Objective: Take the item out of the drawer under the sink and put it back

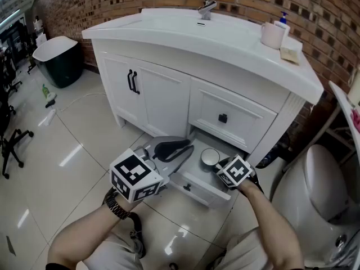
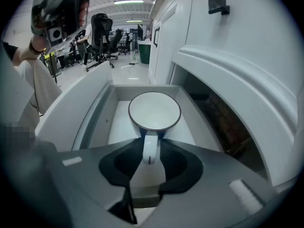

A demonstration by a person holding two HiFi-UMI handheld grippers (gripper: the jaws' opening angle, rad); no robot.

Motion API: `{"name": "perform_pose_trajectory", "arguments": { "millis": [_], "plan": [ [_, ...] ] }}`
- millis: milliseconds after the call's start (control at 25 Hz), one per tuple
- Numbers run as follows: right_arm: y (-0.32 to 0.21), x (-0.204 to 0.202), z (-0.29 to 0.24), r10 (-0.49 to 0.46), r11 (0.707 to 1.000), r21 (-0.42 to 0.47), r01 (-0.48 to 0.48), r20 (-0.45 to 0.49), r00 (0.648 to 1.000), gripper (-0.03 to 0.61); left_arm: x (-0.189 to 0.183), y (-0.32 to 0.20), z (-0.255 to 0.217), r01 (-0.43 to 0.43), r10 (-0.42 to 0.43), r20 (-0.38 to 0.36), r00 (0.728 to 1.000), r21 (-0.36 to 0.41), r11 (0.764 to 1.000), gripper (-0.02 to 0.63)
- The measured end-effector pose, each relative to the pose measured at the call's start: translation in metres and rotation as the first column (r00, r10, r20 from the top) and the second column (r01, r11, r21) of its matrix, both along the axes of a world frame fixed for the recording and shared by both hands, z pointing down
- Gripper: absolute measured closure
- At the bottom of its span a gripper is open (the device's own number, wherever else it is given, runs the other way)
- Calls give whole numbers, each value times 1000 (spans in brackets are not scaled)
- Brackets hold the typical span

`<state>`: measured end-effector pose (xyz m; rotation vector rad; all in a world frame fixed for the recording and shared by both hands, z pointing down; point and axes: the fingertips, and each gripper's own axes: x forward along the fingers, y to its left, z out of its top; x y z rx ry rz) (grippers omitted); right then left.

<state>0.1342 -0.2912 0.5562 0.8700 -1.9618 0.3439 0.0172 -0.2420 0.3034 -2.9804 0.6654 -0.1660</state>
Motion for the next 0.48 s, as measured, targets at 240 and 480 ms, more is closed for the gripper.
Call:
{"name": "perform_pose_trajectory", "arguments": {
  "millis": [240, 480],
  "plan": [
    [-4, -10, -32, 8, 999, 45, -12, 92, 996, 510, 1, -2, -2, -7, 7, -13, 1000, 5, 1000, 545],
    [28, -5, -103, 14, 988, 141, -57, 288, 958, 509, 3, 2, -8, -14, 14, -27, 1000, 6, 1000, 545]
  ]
}}
